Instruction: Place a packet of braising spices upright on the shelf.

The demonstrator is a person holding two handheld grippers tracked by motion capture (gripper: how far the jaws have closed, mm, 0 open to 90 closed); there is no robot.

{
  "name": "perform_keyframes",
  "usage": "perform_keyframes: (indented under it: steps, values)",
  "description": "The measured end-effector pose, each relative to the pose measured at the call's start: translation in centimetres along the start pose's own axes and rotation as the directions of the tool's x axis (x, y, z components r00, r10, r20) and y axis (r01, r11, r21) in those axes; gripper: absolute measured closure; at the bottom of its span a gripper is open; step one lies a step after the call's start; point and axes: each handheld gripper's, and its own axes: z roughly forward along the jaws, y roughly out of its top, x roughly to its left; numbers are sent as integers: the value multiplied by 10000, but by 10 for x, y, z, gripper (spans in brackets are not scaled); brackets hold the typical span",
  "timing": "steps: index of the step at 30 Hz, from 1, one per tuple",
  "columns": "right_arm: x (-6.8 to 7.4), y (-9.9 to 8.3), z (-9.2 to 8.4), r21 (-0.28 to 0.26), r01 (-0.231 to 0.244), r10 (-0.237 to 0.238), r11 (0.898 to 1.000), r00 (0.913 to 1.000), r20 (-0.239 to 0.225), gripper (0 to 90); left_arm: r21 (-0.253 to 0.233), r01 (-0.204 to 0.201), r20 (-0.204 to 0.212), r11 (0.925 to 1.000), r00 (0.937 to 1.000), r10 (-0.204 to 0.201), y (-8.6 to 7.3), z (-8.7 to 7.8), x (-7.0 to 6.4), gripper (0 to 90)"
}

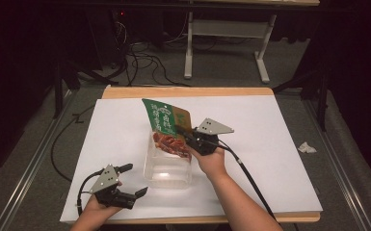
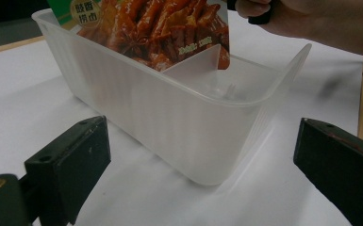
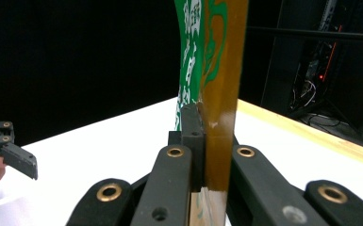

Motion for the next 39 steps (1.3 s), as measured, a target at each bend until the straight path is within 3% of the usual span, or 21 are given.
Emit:
perform_keyframes:
  steps: [12, 20, 32, 34, 36, 39]
  values:
    - [-4, -10, -7, -44, -108, 108, 9999, 9999, 28, 898, 22, 6, 6, 10000, 10000, -6, 0, 0, 0, 51]
    - [-2, -10, -4, 260, -132, 136, 9996, 9998, -144, 854, 10, 9, -21, 10000, 10000, -9, 0, 0, 0, 51]
    - [-3, 1, -6, 587, -410, 419, 9974, 9990, -152, 539, 29, 21, 31, 10000, 10000, -21, -1, 1, 1, 51]
    - [-4, 3, -7, 595, -463, 480, 9972, 9985, -272, 443, 20, 27, 20, 10000, 10000, -27, -1, 1, 1, 51]
    - [-4, 4, -8, 616, -509, 507, 9968, 9987, 50, 305, 38, 16, 23, 10000, 10000, -16, 0, 1, 1, 51]
    - [-5, 6, -14, 591, -581, 571, 9966, 9982, 171, 238, 39, -15, 4, 10000, 10000, 15, 0, 1, 1, 51]
